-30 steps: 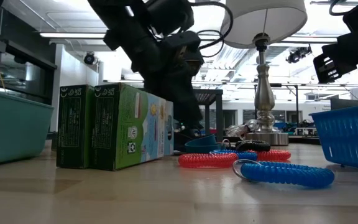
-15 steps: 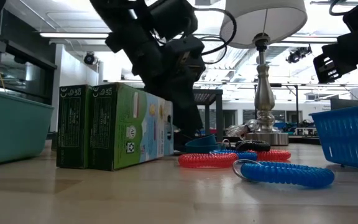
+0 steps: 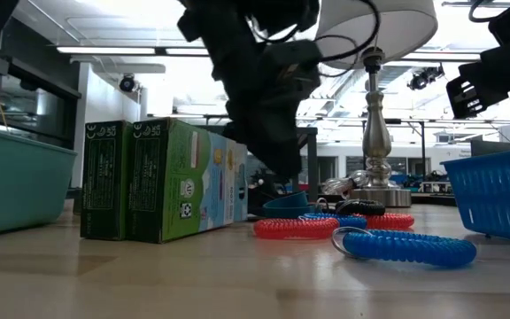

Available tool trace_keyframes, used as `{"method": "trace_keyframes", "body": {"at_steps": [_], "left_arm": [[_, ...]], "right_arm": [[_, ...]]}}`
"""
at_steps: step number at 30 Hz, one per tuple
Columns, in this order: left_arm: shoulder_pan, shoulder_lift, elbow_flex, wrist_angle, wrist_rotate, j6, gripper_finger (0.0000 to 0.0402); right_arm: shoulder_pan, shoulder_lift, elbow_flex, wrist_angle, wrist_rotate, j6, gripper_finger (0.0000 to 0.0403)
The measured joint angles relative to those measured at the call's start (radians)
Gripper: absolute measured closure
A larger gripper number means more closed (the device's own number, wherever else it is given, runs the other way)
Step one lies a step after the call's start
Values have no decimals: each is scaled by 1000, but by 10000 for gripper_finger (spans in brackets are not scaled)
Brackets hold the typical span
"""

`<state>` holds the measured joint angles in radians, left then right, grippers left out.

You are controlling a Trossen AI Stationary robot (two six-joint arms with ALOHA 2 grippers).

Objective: Pick & Place Office Desk Supplies
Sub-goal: Put the bottom blue rubber band into the green bin

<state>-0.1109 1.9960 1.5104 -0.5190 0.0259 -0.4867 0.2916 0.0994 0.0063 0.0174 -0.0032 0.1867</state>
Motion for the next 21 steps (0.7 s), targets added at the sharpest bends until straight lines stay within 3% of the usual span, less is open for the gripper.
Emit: {"method": "trace_keyframes", "body": {"at_steps": [21], "left_arm": [[-3,49,17,-17,-71,16,295]], "right_arm": [[0,0,0,0,0,0,309]]}}
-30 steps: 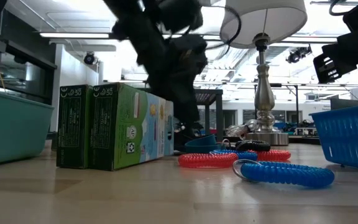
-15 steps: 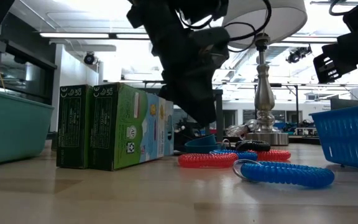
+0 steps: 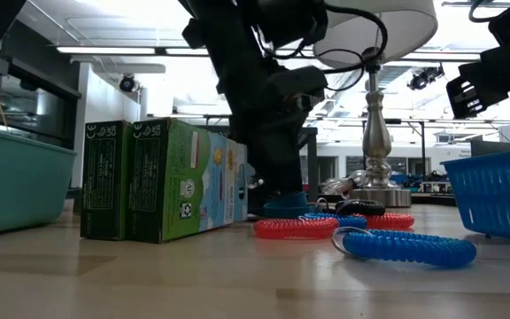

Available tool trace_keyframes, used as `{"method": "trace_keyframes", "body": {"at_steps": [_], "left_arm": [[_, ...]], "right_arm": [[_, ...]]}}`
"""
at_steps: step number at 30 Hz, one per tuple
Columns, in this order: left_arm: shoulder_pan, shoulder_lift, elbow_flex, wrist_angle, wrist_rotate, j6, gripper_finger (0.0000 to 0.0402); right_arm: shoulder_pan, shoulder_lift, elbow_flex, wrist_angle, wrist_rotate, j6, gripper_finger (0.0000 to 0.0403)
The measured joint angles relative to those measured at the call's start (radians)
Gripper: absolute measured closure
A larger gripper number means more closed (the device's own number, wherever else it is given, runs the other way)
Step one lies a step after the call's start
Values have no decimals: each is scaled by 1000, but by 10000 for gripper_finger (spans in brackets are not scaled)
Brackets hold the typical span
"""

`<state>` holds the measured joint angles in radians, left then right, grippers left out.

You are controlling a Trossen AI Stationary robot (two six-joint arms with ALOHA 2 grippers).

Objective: Pick & Place Office Desk Supplies
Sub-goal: Put the bottom blue rubber band into the green bin

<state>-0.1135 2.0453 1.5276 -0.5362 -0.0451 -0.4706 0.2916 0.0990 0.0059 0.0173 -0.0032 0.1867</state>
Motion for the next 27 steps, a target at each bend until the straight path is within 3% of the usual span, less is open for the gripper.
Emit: {"method": "trace_keyframes", "body": {"at_steps": [27], "left_arm": [[-8,28,-1,-12,8,-8,307]], "right_arm": [[0,0,0,0,0,0,309]]}}
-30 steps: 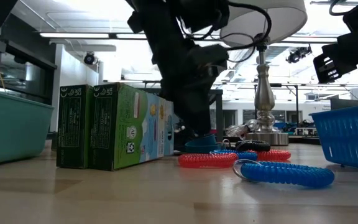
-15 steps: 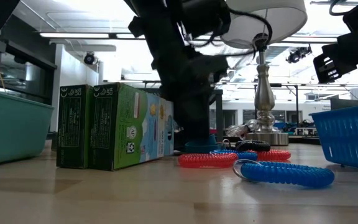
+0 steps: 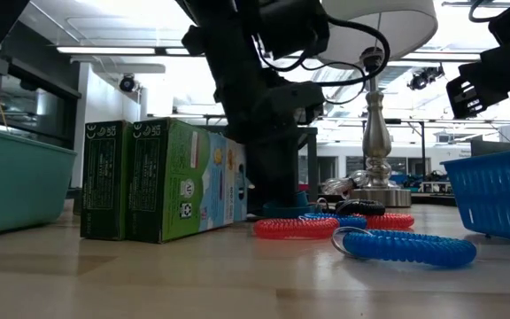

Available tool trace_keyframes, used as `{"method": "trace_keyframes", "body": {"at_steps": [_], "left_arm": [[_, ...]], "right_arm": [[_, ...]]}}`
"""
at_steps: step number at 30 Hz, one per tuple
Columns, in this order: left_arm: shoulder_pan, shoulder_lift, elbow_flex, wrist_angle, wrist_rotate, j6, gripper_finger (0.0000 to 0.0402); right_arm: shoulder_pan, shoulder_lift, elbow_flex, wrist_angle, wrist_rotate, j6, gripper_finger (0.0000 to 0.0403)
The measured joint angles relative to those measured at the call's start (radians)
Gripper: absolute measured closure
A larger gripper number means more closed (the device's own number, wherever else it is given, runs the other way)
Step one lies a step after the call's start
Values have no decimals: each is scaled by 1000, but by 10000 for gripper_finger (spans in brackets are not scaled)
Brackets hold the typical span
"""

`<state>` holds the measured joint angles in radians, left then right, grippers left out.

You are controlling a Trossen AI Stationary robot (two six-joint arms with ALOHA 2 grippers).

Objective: Pick & Place Office Desk Supplies
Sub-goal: Put the bottom blue rubber band into the green bin

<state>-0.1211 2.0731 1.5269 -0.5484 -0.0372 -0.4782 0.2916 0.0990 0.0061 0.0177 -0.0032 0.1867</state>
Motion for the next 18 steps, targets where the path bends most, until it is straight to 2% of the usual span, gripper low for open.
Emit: {"method": "trace_keyframes", "body": {"at_steps": [4,11,18], "left_arm": [[0,0,0,0,0,0,329],[0,0,0,-1,14,0,395],[0,0,0,0,23,0,400]], "right_arm": [[0,0,0,0,0,0,309],[0,0,0,0,0,0,309],[0,0,0,0,0,0,309]]}}
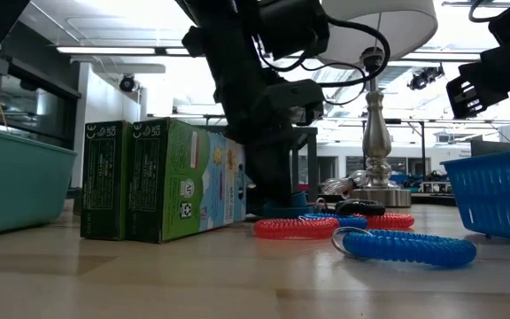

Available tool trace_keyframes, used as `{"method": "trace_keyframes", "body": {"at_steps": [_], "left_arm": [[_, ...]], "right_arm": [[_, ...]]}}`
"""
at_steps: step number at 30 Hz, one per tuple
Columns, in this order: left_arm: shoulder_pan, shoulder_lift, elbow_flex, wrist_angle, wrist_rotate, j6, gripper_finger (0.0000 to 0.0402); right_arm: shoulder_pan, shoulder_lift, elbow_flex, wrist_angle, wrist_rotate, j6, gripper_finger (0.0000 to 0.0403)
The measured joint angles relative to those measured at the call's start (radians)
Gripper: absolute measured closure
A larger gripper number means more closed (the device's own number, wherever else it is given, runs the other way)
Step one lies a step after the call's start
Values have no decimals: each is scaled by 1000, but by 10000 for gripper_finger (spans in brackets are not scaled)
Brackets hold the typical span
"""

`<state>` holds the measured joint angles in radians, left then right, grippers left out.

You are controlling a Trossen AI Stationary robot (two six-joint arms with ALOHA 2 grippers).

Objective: Pick & Place Office Desk Supplies
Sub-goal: Put the bottom blue rubber band into the green bin

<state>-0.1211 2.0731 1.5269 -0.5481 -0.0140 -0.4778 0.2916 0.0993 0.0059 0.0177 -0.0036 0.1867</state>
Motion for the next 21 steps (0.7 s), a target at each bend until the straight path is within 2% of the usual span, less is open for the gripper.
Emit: {"method": "trace_keyframes", "body": {"at_steps": [7,21], "left_arm": [[13,-53,0,37,21,50,400],[42,-214,1,63,-55,207,401]], "right_arm": [[0,0,0,0,0,0,309],[0,0,0,0,0,0,309]]}}
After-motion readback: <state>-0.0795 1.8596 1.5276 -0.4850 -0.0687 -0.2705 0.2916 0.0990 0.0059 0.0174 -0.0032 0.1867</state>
